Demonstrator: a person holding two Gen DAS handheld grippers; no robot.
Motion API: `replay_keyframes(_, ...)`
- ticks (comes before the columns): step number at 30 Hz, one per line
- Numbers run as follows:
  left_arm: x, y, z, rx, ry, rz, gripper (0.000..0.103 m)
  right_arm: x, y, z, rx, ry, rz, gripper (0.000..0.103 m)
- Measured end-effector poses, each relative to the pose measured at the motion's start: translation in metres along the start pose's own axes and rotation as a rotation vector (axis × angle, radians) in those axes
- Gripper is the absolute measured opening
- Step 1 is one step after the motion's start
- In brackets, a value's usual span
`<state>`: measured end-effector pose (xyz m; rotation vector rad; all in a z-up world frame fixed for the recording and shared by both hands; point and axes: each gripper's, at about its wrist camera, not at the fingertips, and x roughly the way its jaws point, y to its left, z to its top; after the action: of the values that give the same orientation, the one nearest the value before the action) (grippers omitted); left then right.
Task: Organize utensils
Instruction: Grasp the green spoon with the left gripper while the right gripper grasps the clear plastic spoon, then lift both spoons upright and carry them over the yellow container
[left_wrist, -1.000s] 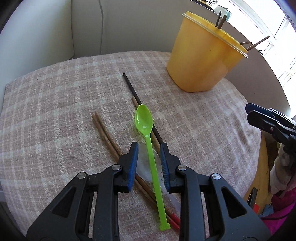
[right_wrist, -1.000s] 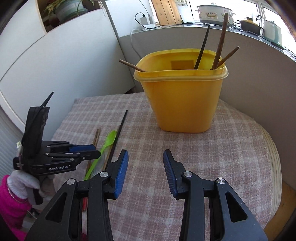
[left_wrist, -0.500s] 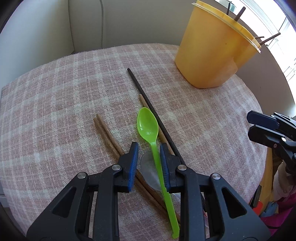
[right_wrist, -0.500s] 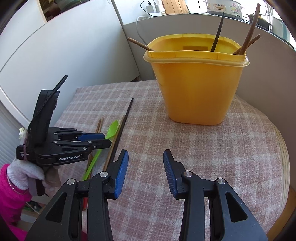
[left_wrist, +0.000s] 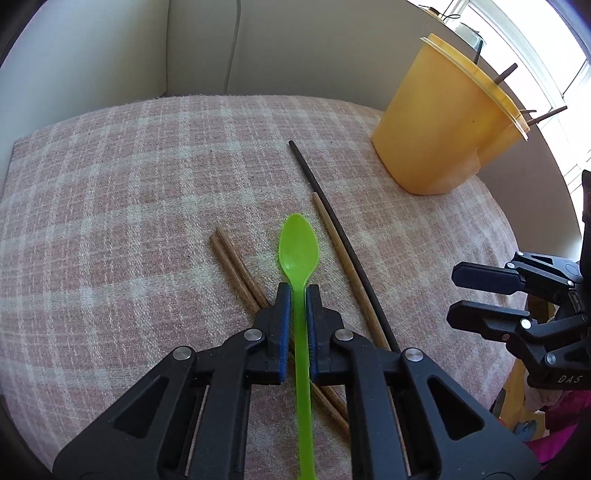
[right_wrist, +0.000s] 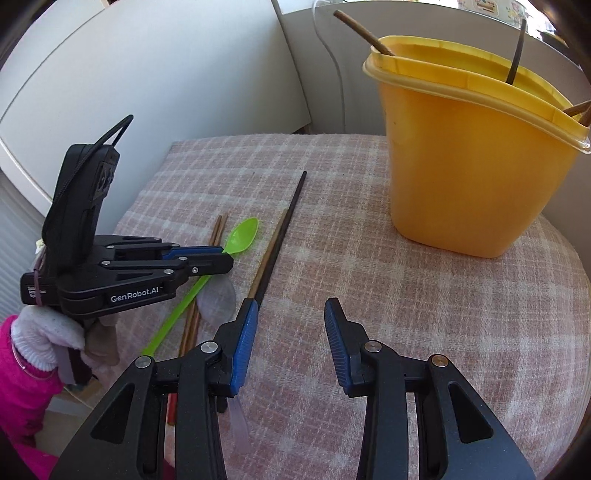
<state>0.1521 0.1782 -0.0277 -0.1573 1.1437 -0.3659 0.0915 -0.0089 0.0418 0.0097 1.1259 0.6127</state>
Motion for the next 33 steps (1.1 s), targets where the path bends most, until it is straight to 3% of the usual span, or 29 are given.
replay_keyframes(7,-0.013,0.013,-0.014,-0.021,-0.010,-0.003,0.006,0.025,0.035,-0.004,-0.137,0.116,0.116,0.019)
replay_keyframes(19,-0.036,0.027,-0.032,-0.029,-0.017,-0.003,0.005,0.050,0.050,-0.015,-0.274,0.246,0.080,0.017)
replay_keyframes(25,-0.033,0.017,-0.032,-0.040,-0.024,-0.006,0.005,0.047,0.052,-0.018,-0.284,0.262,0.074,0.007)
replay_keyframes(33,-0.039,0.023,-0.033,-0.056,-0.025,-0.001,0.005,0.044,0.038,-0.017,-0.245,0.329,0.146,0.006)
